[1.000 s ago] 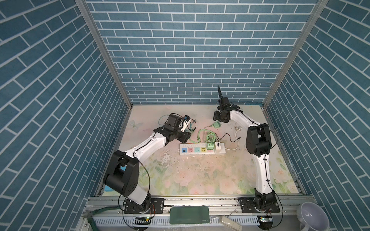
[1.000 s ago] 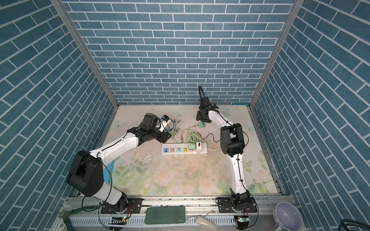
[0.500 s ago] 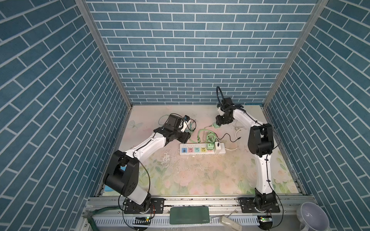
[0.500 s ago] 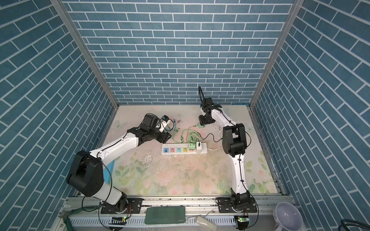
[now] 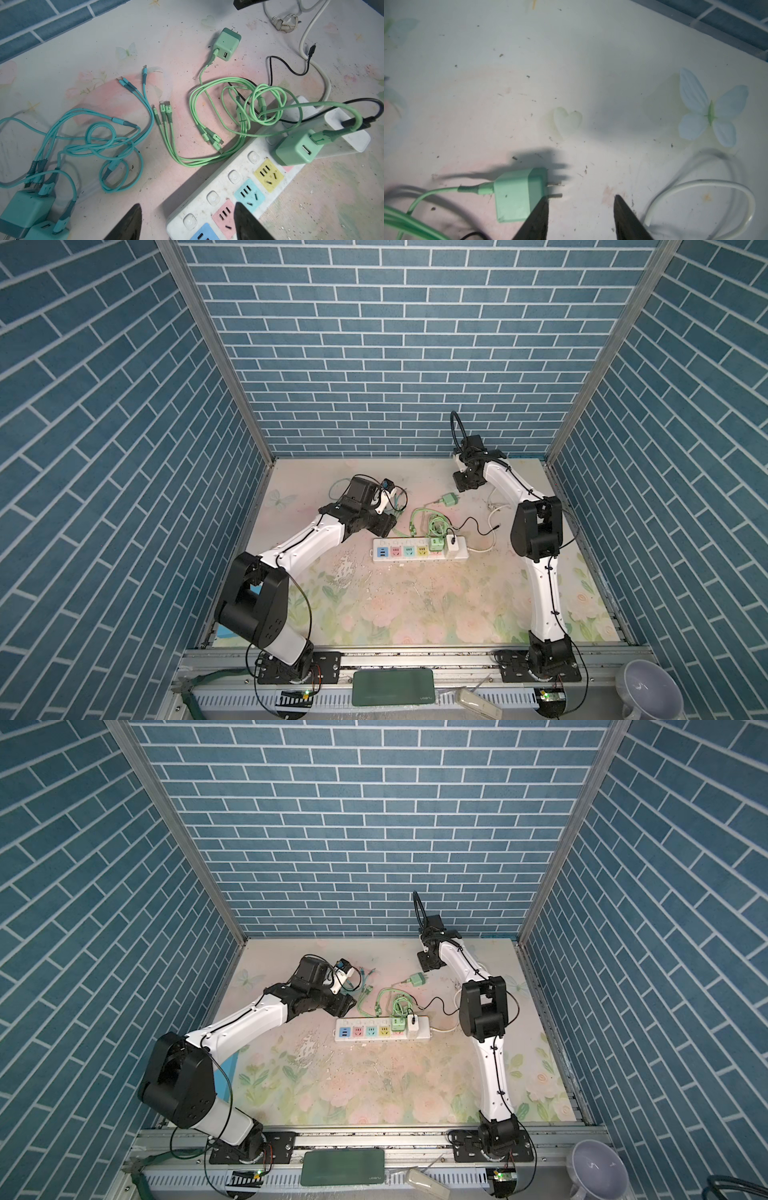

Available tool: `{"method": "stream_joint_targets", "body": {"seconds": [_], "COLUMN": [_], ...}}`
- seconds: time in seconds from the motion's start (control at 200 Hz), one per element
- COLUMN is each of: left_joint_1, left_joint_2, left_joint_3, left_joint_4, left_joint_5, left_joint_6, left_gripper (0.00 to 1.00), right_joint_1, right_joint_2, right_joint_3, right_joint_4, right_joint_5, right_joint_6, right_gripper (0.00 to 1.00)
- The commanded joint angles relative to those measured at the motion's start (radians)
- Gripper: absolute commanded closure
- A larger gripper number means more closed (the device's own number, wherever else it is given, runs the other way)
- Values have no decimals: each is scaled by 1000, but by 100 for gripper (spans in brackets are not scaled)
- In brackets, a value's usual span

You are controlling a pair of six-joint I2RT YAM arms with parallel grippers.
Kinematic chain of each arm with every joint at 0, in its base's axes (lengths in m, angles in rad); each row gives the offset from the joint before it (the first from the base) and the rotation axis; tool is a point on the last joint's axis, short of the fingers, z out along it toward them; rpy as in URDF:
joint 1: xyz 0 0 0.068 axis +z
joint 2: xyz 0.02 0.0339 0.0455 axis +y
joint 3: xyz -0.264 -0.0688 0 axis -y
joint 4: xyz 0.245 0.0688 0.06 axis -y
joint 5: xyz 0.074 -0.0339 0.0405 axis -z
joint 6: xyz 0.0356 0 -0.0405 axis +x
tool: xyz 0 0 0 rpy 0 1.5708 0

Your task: Insert the plug

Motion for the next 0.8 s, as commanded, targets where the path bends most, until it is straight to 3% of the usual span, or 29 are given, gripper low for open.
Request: {"method": "stream_joint_targets", "body": {"seconds": [0.0,0.175,0.795], "left_joint_1": [-2,-8,-9], "left_joint_2": [5,1,8], "left_joint_3": [18,12,9], "left_joint_4": [-16,-14,-7], "left_joint_5": [6,4,1], "left_joint_6": [-11,-17,-17], "left_gripper": [29,29,28], "right_joint_1": [-5,-10,-12], "right_joint_2": [86,160,105], "right_joint_3": [114,208,51], "right_joint_4": [-62,-105,-52], "right_joint_5": [12,15,-42], "right_joint_6": [7,20,39], "right_gripper": [50,50,51]}}
